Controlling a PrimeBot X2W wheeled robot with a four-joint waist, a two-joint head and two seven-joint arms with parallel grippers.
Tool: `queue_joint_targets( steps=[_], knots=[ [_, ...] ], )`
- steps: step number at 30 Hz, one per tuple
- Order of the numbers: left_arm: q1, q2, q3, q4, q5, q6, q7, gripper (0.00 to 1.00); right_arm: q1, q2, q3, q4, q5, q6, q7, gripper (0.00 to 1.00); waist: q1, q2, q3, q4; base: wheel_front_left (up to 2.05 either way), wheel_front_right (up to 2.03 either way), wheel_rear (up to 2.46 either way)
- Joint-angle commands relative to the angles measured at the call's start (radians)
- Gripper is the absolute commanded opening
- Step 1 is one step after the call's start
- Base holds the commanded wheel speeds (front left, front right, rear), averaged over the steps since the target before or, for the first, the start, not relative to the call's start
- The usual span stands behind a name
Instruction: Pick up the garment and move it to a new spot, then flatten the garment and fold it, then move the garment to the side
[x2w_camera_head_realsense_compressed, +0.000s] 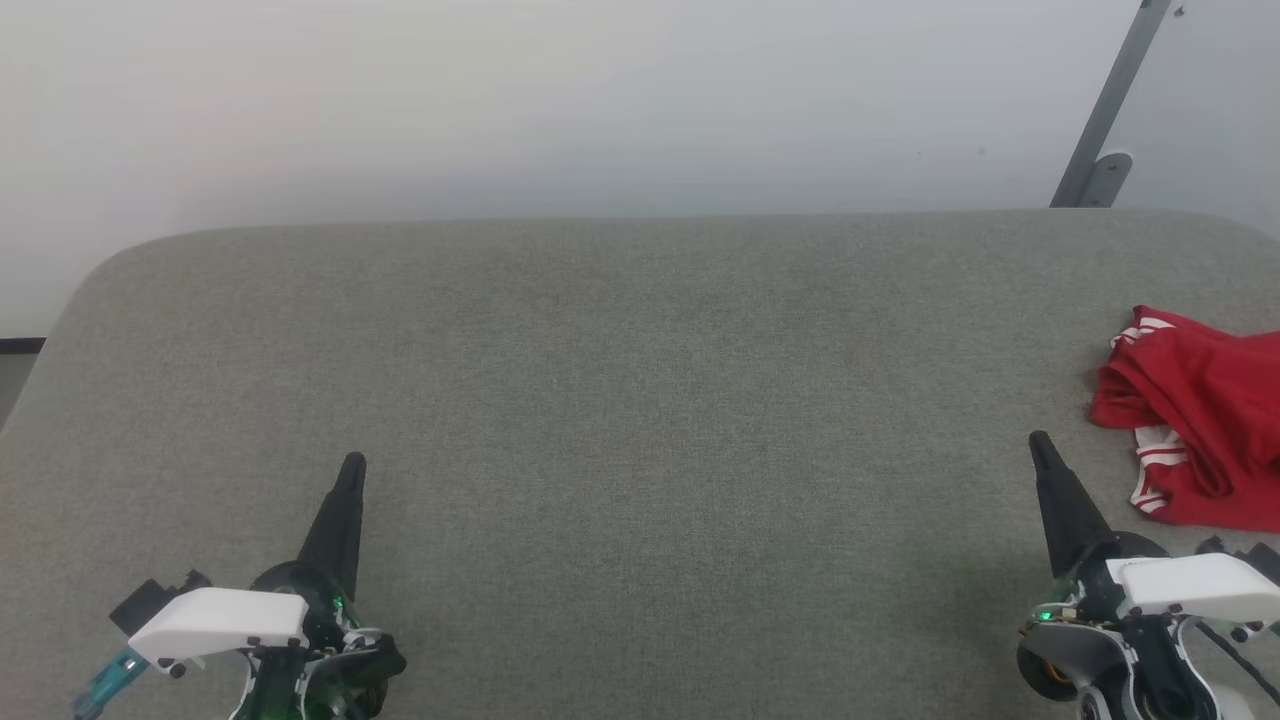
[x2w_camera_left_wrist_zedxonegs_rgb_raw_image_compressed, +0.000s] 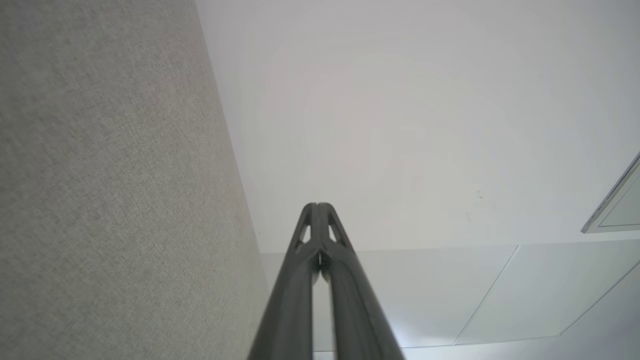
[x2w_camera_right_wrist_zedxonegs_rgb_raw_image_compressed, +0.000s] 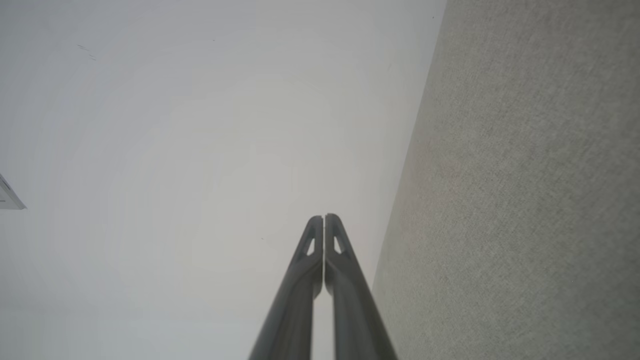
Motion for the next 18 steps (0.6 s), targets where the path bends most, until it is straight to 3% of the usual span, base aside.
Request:
queue_joint_targets(
  steps=[1, 18],
  knots=[
    [-0.012, -0.001, 0.003, -0.003, -0.004, -0.005, 0.003, 0.0, 0.006, 0.003, 0.0, -0.004, 0.004, 0.0, 0.002, 0.0, -0.0001, 0.0, 0.0, 0.0, 0.0, 0.0, 0.0],
    [-0.012, -0.001, 0.003, -0.003, -0.004, -0.005, 0.003, 0.0, 0.006, 0.003, -0.001, -0.004, 0.004, 0.0, 0.002, 0.0, -0.0001, 0.0, 0.0, 0.0, 0.0, 0.0, 0.0]
  ],
)
